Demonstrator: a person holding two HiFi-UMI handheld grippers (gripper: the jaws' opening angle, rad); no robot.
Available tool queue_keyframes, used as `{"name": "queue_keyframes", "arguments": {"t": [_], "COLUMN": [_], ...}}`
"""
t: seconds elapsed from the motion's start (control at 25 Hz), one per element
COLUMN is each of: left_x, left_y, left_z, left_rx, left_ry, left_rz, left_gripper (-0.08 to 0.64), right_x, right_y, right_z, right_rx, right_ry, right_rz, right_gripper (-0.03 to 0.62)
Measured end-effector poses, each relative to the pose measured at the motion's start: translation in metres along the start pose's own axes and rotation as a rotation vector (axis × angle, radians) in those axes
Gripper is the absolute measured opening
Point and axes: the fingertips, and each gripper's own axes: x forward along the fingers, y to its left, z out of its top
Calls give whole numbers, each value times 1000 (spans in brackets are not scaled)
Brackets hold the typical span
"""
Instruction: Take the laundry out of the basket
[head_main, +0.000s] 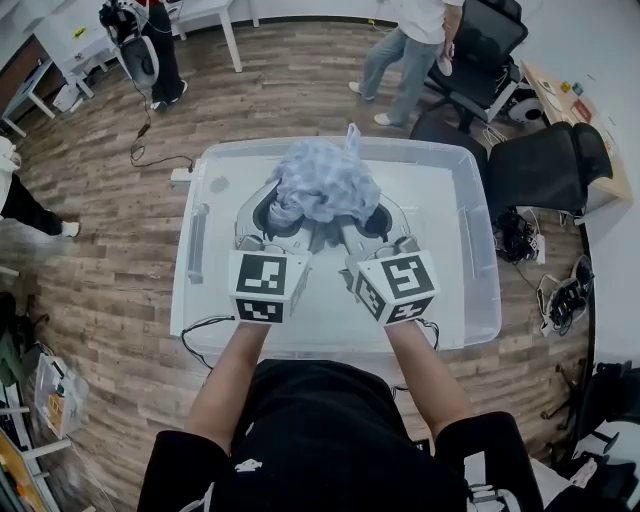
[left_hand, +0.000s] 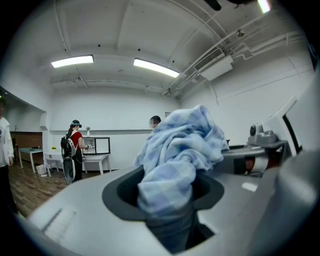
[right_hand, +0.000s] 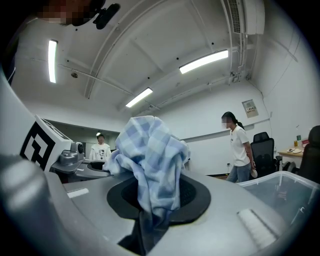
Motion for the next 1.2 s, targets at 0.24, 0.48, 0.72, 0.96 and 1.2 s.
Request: {"name": "queue_keyframes", "arguments": {"t": [0.24,0.48,0.72,0.96,1.2], "left_x": [-13,-26,-41,-59,-82], "left_y": [4,11,20,24,26], "left_z": [-1,0,1,3,3], "left_rx": [0,-2,-13,-30,-42], "left_ry": [-9,-31,-56,-64,-78], "left_rz": [35,47,39,23,13], "left_gripper": [213,213,213,213,213], "right_x": [0,0,1,-7,-16], "right_y": [12,27,44,62,83], "right_z": [1,4,7,12,14], "right_rx": [-13,-26,-38,-47,-58], "right_ry": [-2,-11,-15,-10,-11], "right_rz": [40,73,78,66,57], "right_gripper": [81,80,80,80,80]}}
